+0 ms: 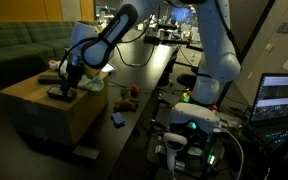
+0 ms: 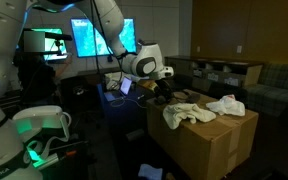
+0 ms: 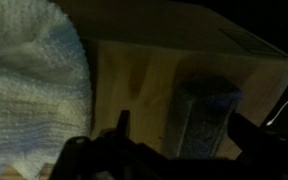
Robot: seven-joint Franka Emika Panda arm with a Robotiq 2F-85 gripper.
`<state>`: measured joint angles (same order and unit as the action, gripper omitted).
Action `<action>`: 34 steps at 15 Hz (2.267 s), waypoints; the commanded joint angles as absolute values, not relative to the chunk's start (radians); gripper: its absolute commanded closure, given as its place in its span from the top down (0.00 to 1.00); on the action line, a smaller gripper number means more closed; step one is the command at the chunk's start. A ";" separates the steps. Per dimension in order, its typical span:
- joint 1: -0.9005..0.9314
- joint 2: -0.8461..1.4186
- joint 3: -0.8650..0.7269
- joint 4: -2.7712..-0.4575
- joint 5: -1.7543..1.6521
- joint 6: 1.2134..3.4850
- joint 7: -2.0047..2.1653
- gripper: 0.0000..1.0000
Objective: Switch all the objects from the box and the table
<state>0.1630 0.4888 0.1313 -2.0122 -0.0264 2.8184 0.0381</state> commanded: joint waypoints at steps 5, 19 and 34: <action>0.211 0.493 0.102 -2.059 -0.070 2.907 0.039 1.00; 0.268 0.474 0.041 -2.094 -0.122 3.001 0.050 0.30; 0.142 0.168 0.177 -2.293 -0.058 2.636 -0.194 0.15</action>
<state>0.2020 0.2966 0.1123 -2.1926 -0.1170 2.7537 -0.0741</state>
